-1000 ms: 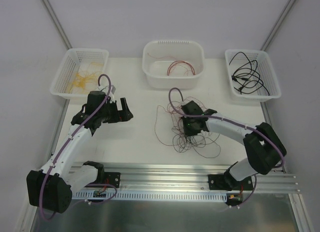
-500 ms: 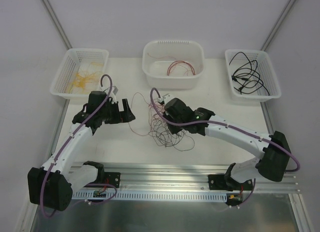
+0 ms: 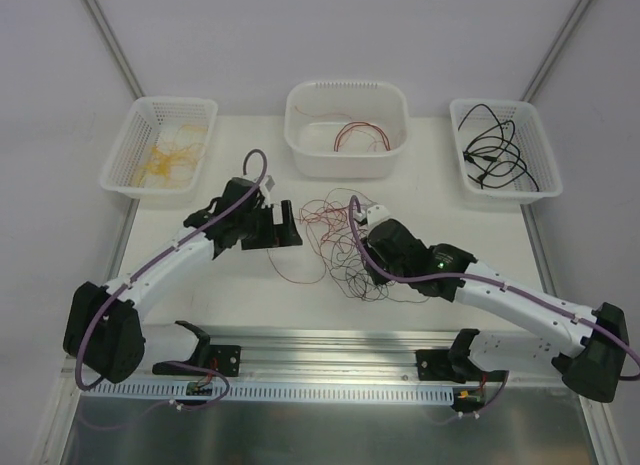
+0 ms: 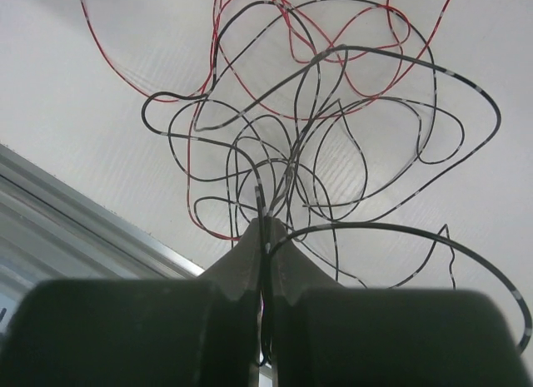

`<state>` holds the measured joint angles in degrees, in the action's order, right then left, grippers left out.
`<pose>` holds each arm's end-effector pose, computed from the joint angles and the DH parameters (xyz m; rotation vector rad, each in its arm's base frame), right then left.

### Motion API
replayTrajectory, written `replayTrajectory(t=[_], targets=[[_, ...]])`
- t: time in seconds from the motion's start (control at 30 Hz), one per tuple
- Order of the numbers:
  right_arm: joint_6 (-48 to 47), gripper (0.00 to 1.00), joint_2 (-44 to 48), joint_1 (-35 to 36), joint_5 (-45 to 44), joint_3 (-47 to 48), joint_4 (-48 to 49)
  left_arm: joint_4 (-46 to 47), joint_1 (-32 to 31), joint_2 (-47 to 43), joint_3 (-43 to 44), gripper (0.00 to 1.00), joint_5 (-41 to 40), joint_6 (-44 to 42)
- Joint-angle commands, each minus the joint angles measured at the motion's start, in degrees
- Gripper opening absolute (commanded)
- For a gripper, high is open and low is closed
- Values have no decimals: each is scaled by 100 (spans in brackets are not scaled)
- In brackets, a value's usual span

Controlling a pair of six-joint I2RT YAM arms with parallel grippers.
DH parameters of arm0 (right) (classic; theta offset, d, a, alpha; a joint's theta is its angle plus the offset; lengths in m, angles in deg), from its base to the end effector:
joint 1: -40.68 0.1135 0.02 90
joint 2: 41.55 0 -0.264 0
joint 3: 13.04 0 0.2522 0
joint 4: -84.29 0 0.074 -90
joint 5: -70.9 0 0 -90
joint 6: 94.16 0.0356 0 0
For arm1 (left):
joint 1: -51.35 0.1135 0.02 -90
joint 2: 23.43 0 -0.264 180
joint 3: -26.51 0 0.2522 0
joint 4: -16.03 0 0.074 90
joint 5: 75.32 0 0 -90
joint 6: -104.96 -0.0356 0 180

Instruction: Untangle the cables

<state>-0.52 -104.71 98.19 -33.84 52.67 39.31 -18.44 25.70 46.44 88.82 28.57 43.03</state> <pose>0.1327 0.1915 0.2871 -0.9215 2.1020 0.2585 0.2305 -0.1202 0.2555 0.0792 2.3977 -0.7418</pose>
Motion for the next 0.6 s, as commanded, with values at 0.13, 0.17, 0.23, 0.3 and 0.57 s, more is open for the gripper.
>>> replayTrajectory(t=[0.13, 0.17, 0.23, 0.3, 0.57], targets=[[304, 1, 365, 5, -108, -342, 424, 489, -1091, 1625, 1329, 99, -1608, 796], [339, 1, 418, -4, -99, -378, 485, 498, -1204, 1809, 1454, 99, -1678, 857], [365, 1, 514, 5, -90, -492, 512, 498, -1328, 2326, 1787, 99, -1775, 919], [401, 1, 576, 5, -108, -536, 538, 498, -1513, 2810, 1964, 98, -2065, 945], [524, 1, 1085, -4, -335, -624, 250, 489, -1566, 3692, 2106, 38, -2706, 1218]])
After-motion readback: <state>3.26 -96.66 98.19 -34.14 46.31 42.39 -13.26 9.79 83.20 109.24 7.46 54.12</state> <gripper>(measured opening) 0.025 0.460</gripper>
